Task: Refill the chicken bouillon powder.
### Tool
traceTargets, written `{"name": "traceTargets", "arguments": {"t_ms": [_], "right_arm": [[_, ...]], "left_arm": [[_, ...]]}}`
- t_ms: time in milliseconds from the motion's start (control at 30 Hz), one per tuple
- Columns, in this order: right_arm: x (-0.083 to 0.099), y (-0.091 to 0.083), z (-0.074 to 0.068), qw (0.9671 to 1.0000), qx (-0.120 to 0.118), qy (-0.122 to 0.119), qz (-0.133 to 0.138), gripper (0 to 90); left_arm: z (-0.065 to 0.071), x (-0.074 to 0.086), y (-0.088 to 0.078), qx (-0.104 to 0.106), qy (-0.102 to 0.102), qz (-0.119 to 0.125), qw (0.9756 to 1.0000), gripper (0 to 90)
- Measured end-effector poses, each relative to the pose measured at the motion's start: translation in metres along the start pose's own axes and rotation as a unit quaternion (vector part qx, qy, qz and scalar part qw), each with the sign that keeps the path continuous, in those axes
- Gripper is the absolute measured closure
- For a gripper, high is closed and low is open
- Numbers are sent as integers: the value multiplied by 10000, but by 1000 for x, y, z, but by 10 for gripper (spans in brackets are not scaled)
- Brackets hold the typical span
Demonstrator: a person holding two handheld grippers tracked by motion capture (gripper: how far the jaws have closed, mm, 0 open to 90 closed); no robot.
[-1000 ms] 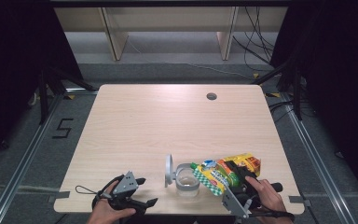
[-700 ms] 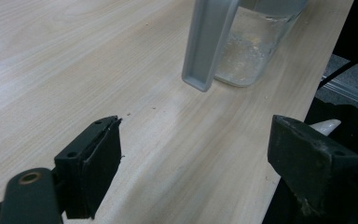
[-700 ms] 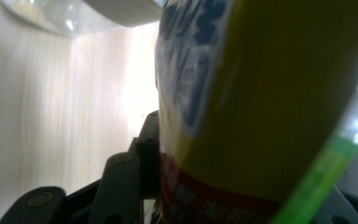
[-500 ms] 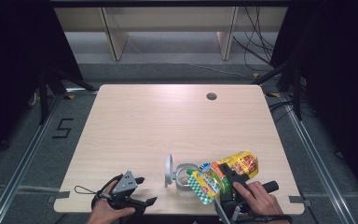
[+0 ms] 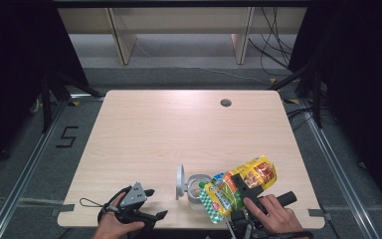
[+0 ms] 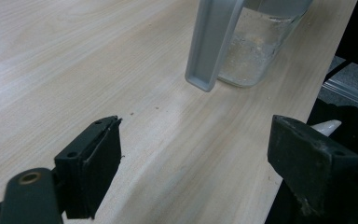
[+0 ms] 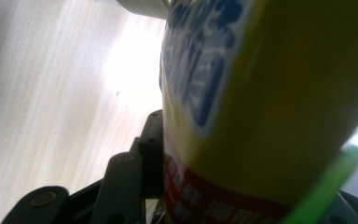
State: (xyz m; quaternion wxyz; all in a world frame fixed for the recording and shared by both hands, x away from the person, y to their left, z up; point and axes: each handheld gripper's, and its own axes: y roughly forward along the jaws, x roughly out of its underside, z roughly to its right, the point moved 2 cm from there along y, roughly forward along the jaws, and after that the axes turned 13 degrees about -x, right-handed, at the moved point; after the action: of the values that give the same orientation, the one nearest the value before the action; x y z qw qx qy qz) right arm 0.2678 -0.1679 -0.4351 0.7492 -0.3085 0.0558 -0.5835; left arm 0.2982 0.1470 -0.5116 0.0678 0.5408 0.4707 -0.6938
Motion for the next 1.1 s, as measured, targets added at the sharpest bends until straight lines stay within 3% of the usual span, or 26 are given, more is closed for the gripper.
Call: {"name": "traceTargets", "arguments": {"t_ms": [33,133,267,300,400,667,700,833,867,900,933,967,1100], "right_arm": [[0,0,-2,9998,-30,212,-30,608],[-1,1,0,10000,-14,39,23,608],[0,2,-3,9999,6,80,-68,608],[-1,1,0,9999,66,-101,-91,609],[0,1,-1,9999,34,-102,-96,608],[-2,-2,3,9987,150,-423,-237,608],[-2,-2,5,9976,158,-600,-316,609],[-2,-2,5,9974,159,-605,-346,608],[-3,-1,2,9985,198,-442,-254,608],[-3,-1,2,9985,208,-439,-261,608],[-4,-1,2,9983,187,-467,-282,609],[-4,-2,4,9971,154,-647,-381,609],[-5,-1,2,9970,138,-653,-388,609]], "left_arm": [[0,0,0,3,0,-1,10000,170],[0,0,0,-16,1,14,10000,170],[0,0,0,-2,-9,-12,10000,170],[0,0,0,-5,-7,-10,10000,170],[0,0,0,-7,-4,-1,10000,170],[0,0,0,-1,-10,-11,10000,170],[-1,0,0,-17,25,-31,10000,170],[-1,0,0,-6,40,-31,10000,170],[0,0,0,6,-3,-10,10000,170],[-1,0,0,6,-4,-17,10000,170],[0,0,0,20,-42,8,10000,170],[0,0,0,21,-56,18,10000,170],[0,0,0,25,-35,5,10000,169]]}}
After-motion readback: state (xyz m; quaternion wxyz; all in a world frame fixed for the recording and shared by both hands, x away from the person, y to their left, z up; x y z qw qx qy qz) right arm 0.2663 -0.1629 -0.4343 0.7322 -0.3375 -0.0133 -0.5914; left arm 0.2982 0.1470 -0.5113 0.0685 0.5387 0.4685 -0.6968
